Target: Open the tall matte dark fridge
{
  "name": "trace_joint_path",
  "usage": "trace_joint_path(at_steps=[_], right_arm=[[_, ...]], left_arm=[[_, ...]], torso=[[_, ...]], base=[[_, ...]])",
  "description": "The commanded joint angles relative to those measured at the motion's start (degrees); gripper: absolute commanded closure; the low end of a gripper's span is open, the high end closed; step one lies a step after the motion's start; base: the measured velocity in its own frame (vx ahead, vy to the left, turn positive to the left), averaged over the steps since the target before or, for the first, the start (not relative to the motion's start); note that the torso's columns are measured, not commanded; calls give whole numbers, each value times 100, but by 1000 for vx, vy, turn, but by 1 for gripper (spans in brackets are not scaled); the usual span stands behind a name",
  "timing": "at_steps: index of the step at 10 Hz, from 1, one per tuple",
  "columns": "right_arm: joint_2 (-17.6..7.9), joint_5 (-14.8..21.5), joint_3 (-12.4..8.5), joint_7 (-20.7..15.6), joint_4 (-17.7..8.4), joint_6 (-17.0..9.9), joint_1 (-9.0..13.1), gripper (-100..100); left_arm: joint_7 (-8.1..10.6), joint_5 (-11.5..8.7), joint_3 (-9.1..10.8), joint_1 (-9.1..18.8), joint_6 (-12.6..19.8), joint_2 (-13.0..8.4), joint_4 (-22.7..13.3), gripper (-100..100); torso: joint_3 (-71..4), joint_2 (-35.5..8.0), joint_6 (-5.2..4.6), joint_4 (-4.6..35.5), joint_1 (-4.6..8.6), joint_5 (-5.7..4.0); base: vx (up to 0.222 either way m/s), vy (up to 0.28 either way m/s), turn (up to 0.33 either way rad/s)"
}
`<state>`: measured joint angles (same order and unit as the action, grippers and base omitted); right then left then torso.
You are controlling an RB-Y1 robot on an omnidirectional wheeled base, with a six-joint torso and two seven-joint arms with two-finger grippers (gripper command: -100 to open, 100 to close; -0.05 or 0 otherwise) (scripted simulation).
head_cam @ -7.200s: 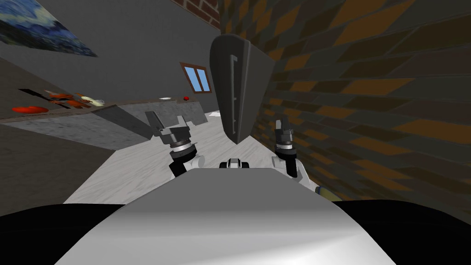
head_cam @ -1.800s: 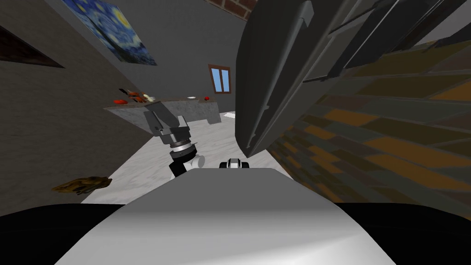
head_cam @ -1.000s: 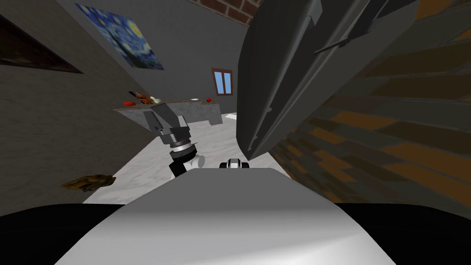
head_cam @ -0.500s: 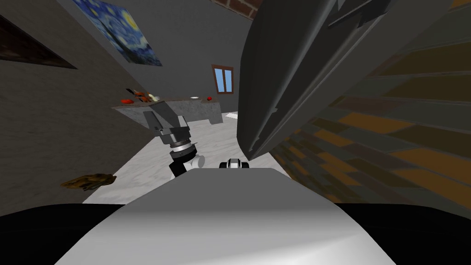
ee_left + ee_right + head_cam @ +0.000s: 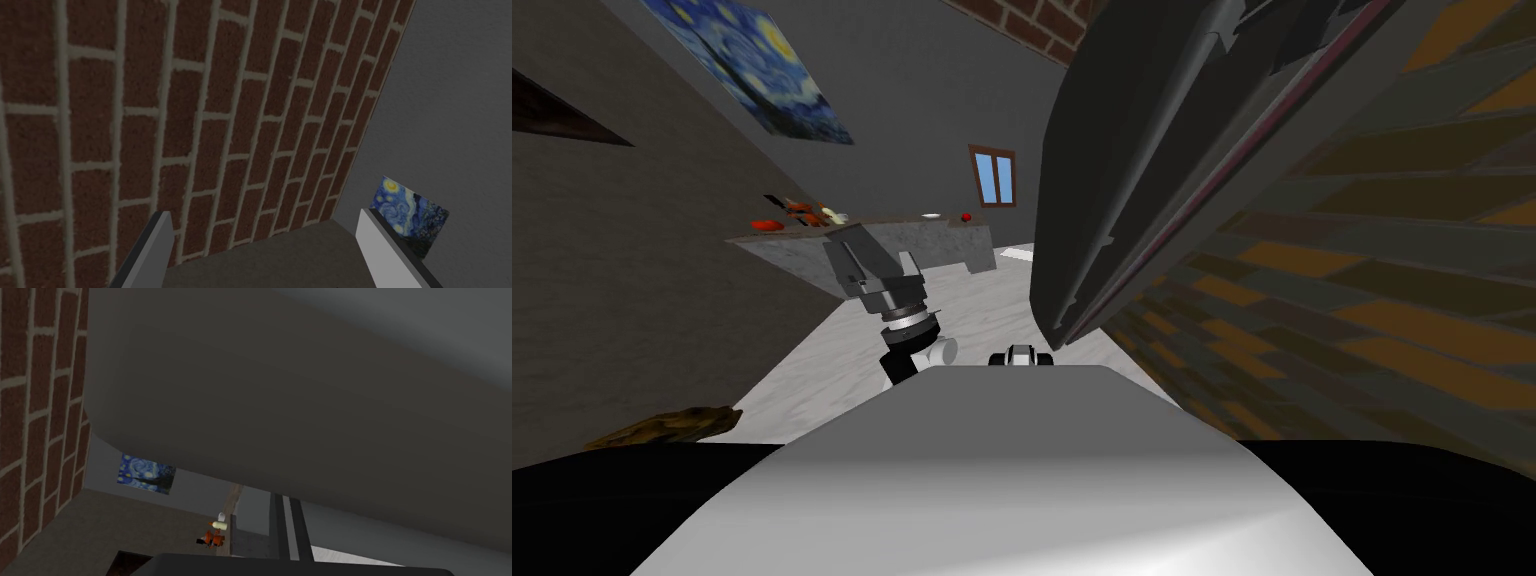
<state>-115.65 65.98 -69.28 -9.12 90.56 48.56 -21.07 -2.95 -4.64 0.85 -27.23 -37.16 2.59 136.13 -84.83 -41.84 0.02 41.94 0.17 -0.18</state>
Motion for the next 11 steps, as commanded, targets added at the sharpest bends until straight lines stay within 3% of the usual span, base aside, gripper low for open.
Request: trace_joint_path(at_steps=[1, 8, 10, 11], right_arm=[[-80, 144, 57, 76, -129, 5, -88, 100], [-424, 560, 196, 270, -612, -189, -361, 100], [-422, 543, 197, 262, -600, -198, -363, 100], [-262, 394, 268, 317, -721, -278, -295, -100]], left_arm=[[0, 0, 0, 0, 0, -1, 0, 0], [0, 0, 0, 0, 0, 0, 0, 0], [0, 0, 0, 0, 0, -1, 0, 0], [0, 0, 1, 0, 0, -2, 0, 0]], torso=[[-2, -5, 7, 10, 5, 8], [17, -31, 1, 29, -12, 17], [24, -42, 0, 34, -10, 21], [23, -41, -1, 33, 47, -1]], base=[[4, 295, -97], [-36, 314, -129], [-16, 200, -52], [20, 63, 80]])
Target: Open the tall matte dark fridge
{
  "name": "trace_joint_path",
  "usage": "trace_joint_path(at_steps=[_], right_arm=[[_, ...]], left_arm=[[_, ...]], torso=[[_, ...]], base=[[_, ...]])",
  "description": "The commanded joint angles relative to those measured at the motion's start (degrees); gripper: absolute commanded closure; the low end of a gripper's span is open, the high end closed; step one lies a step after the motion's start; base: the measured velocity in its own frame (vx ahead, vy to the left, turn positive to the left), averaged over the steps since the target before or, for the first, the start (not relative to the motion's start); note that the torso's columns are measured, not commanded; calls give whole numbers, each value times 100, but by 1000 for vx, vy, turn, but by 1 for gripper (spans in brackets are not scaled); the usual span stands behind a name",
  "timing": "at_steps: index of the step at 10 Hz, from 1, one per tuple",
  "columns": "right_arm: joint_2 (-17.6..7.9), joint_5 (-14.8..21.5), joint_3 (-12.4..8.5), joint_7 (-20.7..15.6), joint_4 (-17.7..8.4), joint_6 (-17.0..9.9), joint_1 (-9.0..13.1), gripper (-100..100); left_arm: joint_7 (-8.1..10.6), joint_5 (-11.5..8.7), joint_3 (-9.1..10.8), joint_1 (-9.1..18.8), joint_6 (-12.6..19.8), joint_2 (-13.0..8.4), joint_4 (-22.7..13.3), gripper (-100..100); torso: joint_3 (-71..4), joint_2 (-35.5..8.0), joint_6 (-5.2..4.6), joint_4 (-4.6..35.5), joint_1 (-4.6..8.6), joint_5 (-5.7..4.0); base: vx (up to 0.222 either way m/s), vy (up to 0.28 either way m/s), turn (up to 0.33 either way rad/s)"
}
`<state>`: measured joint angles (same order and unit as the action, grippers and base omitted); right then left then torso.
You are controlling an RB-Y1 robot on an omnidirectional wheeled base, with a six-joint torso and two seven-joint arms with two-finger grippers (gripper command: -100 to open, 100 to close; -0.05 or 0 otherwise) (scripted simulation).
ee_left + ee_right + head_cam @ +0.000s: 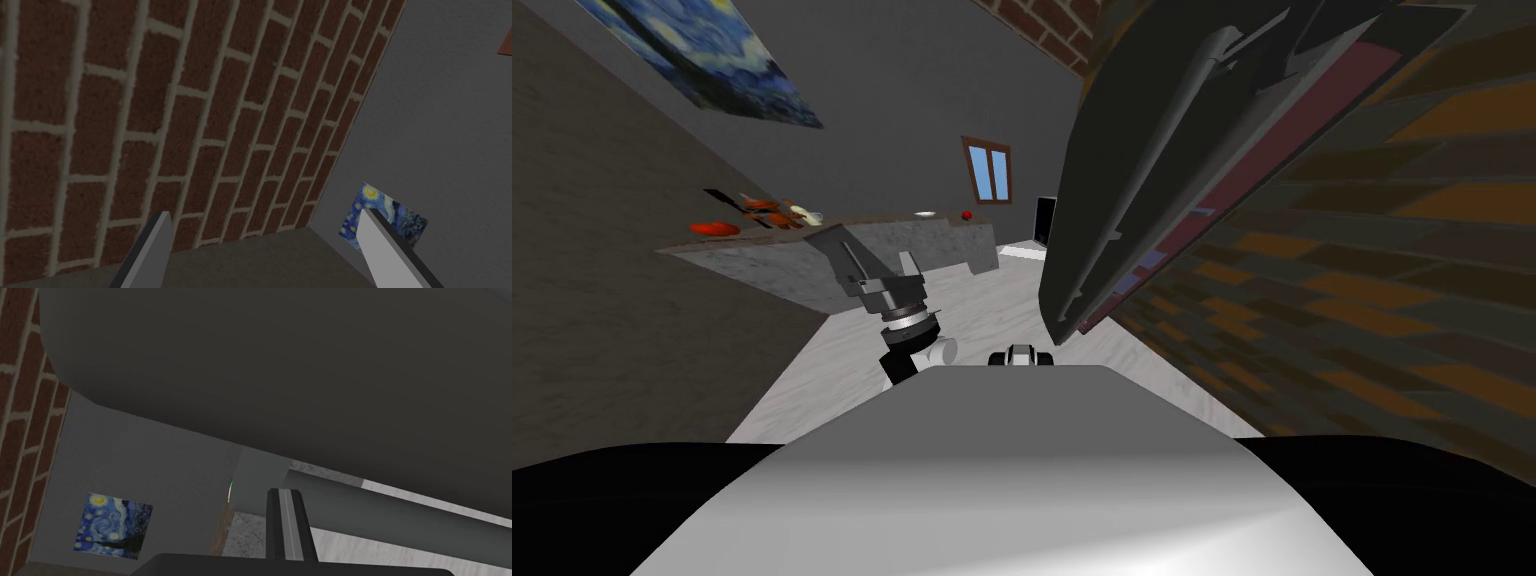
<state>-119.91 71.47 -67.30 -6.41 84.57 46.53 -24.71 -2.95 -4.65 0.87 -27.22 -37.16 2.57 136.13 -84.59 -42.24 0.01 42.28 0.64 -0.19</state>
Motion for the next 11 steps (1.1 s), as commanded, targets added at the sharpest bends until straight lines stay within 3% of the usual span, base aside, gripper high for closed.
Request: trace_joint_path(at_steps=[1, 6, 8, 9, 11], right_arm=[[218, -206, 92, 63, -162, -101, 93, -100], [600, -570, 251, 175, -445, -278, 259, -100], [538, -569, 218, 114, -483, -210, 246, -100], [541, -566, 218, 114, -482, -206, 246, 100], [479, -425, 229, 194, -602, -232, 192, 100]], left_arm=[[0, 0, 0, 0, 0, -1, 0, 0], [0, 0, 1, -1, 0, -1, 0, 0], [0, 0, 1, -1, 0, -1, 0, 0], [0, 0, 1, 0, 0, -1, 0, 0], [0, 0, 0, -2, 0, 1, 0, 0]], torso=[[-5, 8, -2, -3, 3, -8], [-19, 23, 12, -16, -75, 23], [-16, 18, 7, -10, -74, 27], [-11, 11, 11, -8, -64, 22], [-10, 15, -6, 1, -130, 39]], base=[[30, 71, 77], [29, 45, 41], [2, 16, -7], [0, 0, 0], [62, 267, -183]])
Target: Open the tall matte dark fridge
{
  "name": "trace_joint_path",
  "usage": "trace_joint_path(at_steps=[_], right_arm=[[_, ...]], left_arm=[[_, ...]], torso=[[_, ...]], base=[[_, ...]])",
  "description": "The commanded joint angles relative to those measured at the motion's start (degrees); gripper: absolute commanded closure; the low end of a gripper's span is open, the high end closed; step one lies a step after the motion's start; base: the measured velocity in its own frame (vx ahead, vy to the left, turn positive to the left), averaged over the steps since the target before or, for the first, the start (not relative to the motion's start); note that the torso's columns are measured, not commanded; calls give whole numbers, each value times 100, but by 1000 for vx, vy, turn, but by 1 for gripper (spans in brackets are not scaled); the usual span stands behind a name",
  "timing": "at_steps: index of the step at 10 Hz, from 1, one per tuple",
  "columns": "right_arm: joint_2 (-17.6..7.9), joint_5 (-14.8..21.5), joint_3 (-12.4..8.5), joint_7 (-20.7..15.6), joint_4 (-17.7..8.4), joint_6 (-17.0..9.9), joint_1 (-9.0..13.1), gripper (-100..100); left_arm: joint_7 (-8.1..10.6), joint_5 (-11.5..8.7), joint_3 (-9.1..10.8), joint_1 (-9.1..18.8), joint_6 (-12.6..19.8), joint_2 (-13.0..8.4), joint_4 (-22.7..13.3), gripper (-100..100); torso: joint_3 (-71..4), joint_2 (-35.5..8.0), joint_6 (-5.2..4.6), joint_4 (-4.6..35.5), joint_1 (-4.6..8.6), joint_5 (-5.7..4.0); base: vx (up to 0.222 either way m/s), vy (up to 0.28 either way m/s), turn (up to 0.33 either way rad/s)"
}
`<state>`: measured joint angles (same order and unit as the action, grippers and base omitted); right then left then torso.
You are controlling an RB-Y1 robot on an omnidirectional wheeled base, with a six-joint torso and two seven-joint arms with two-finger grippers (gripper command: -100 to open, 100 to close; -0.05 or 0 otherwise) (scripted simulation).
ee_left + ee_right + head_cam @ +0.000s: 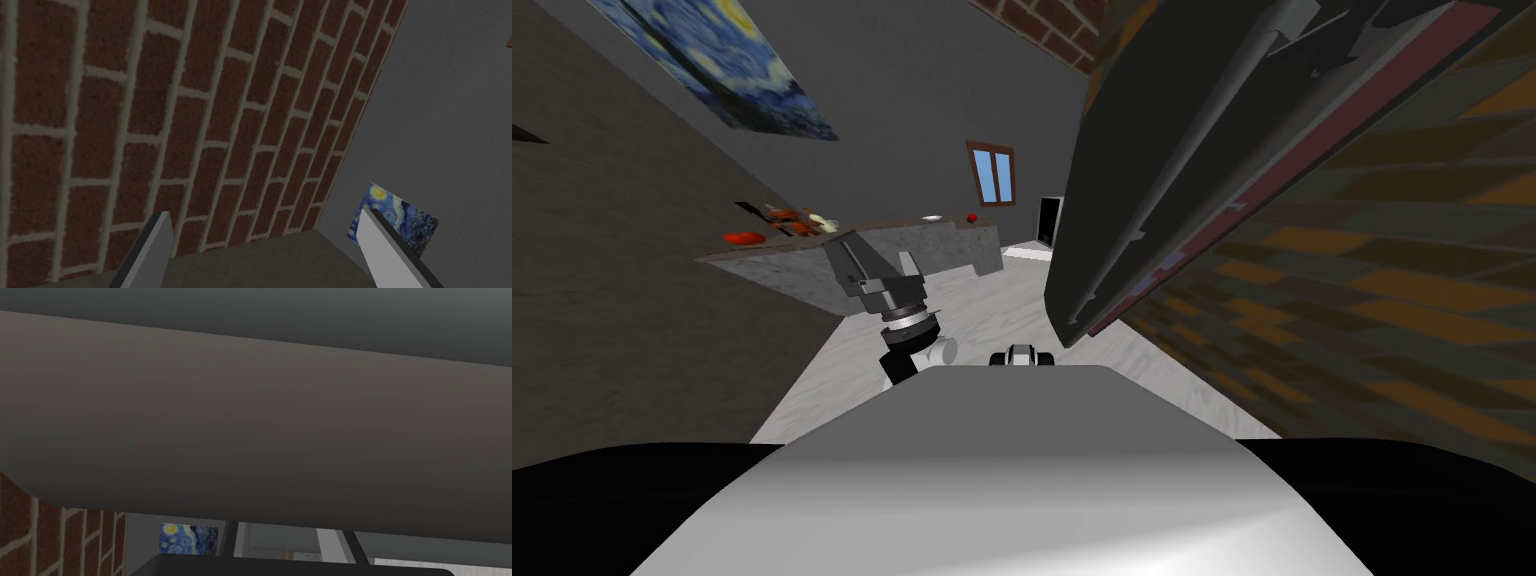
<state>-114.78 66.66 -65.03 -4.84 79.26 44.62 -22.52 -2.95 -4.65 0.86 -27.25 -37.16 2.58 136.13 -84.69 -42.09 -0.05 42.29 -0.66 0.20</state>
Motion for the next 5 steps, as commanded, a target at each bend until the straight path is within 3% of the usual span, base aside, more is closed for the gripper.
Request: trace_joint_path(at_steps=[1, 3, 5], right_arm=[[-66, 125, 7, 77, -131, -55, -54, 100], [-130, 266, 16, 157, -251, -85, -107, 100], [-193, 406, 26, 237, -371, -114, -161, 100]], left_arm=[[0, 0, -1, 1, 0, 0, 0, 0], [0, 0, -1, 1, 0, 0, 1, 0], [0, 0, -1, 1, 0, 1, 1, 0]], torso=[[5, -6, 23, -10, -19, 14], [-29, 24, 32, -7, 13, 21], [-24, 9, 35, -8, 16, 18]], base=[[70, 280, -85], [107, 317, -139], [18, 362, -136]])
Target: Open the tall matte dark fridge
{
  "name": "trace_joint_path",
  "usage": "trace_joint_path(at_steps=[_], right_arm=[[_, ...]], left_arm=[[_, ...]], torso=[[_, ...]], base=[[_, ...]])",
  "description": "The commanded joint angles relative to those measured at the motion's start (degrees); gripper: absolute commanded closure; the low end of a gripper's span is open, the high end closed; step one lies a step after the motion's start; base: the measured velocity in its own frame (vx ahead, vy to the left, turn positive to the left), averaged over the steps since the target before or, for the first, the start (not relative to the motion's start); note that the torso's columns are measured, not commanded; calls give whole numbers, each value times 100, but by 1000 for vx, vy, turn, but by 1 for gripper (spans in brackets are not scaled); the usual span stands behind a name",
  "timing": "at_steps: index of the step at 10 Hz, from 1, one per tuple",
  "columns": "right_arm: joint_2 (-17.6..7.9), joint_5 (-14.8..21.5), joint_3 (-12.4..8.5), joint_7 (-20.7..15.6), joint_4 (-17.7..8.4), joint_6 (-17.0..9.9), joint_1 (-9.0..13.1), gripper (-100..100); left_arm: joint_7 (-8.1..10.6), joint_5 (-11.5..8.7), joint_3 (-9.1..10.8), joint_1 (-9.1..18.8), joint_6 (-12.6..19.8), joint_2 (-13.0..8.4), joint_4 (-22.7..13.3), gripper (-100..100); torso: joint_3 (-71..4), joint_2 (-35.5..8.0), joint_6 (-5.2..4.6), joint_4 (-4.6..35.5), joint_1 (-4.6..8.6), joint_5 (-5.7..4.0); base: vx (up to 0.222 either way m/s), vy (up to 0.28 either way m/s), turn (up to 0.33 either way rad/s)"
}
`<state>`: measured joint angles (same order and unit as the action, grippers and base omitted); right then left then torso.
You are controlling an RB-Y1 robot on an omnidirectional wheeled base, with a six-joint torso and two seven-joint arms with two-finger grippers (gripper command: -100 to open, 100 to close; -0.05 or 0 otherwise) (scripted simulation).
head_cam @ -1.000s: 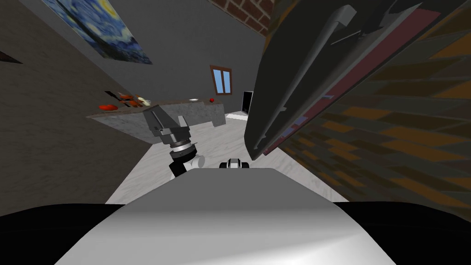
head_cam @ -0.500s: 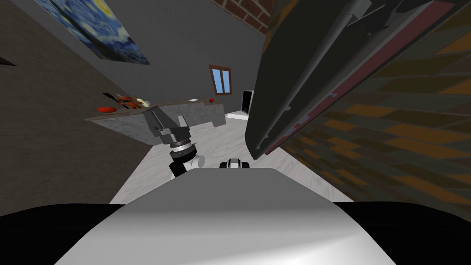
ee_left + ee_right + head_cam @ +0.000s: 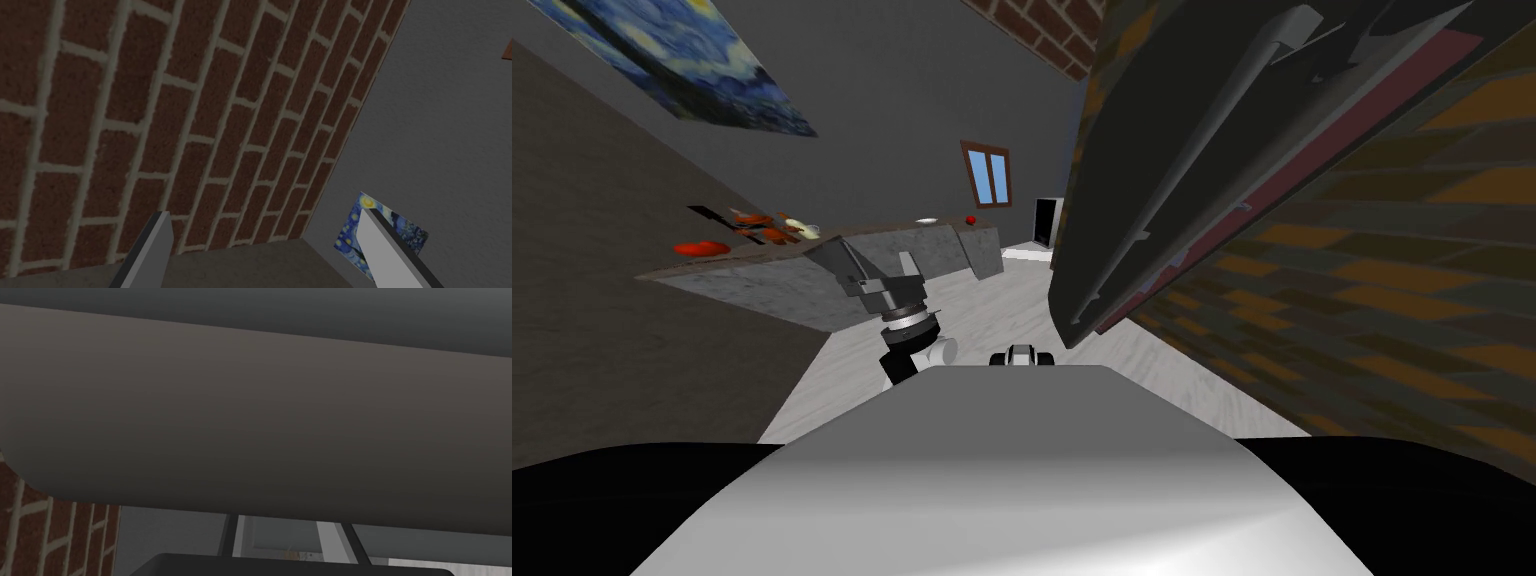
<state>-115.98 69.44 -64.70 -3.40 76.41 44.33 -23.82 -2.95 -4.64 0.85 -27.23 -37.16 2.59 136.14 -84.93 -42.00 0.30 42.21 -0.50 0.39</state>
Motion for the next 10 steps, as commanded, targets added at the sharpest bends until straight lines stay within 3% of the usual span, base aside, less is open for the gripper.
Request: trace_joint_path(at_steps=[1, 3, 5, 10], right_arm=[[-105, 199, -3, 133, -146, -100, -58, 100], [-169, 339, 6, 213, -265, -130, -111, 100], [-169, 359, 63, 225, -287, -75, -160, 100], [-260, 651, 105, 356, -566, -144, -211, 100]], left_arm=[[0, 0, 0, 0, 0, 0, 0, 0], [0, 0, 0, -1, 0, 0, 0, 0], [0, 0, 2, 0, 0, -2, 0, 0], [0, 0, 1, 0, 0, -2, 0, 0]], torso=[[8, -2, -8, 7, 11, -4], [17, -13, -19, 16, 20, -9], [21, -28, -14, 22, 93, -26], [3, 1, 6, -5, 23, -8]], base=[[48, 369, -129], [74, 363, -143], [34, 153, -59], [108, 280, -112]])
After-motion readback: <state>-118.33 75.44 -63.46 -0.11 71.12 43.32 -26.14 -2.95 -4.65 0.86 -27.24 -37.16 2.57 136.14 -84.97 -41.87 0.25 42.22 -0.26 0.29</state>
